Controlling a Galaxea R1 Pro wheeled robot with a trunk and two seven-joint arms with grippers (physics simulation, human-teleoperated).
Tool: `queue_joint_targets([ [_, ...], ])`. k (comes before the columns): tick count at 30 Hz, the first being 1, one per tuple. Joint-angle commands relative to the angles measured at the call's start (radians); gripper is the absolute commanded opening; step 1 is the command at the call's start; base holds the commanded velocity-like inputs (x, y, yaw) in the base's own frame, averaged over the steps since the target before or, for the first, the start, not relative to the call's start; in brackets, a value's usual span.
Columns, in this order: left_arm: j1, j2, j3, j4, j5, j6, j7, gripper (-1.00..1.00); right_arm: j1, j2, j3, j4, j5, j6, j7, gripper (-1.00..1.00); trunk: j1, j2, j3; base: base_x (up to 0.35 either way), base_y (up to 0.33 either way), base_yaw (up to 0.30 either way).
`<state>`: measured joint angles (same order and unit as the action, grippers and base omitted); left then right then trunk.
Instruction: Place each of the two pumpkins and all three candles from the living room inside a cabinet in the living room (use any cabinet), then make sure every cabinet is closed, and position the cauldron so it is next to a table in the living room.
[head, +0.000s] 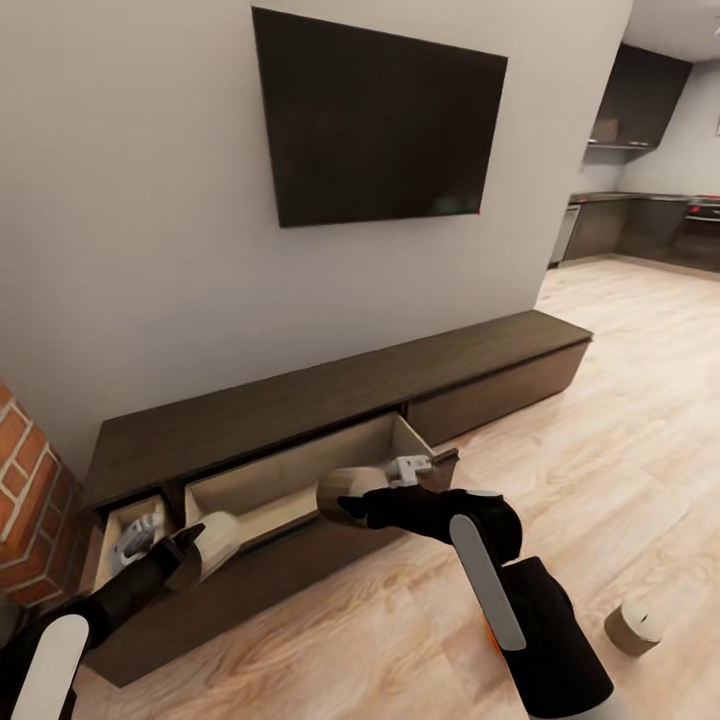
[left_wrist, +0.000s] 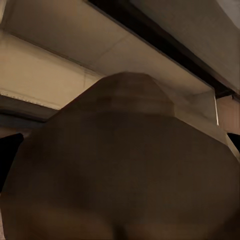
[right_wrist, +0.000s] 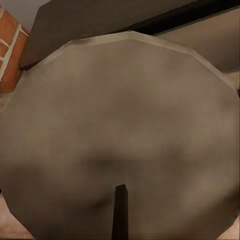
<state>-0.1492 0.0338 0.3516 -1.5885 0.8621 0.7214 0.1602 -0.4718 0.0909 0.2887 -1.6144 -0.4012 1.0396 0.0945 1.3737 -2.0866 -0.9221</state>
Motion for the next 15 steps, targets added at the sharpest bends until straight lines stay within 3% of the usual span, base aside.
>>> queue_joint_targets([
  [1, 0.0, 0.0, 0.0, 0.0, 0.014, 0.003, 0.011, -1.0, -0.001, 0.001, 0.002, -0.001, 0.007, 0.005, 0.01, -1.0, 0.0, 0.0, -0.001, 0.241, -0.052, 0.3],
  [10, -0.001, -0.001, 0.0, 0.006, 0.012, 0.003, 0.015, -1.0, -0.001, 0.006, 0.007, -0.001, 0.009, 0.008, 0.008, -1.0, 0.0, 0.0, -0.001, 0.301, -0.098, 0.3],
  [15, 0.0, -0.002, -0.002, 0.008, 0.015, 0.003, 0.014, -1.0, -0.001, 0.006, 0.006, -0.001, 0.01, 0.008, 0.008, -1.0, 0.0, 0.0, -0.001, 0.109, -0.043, 0.3],
])
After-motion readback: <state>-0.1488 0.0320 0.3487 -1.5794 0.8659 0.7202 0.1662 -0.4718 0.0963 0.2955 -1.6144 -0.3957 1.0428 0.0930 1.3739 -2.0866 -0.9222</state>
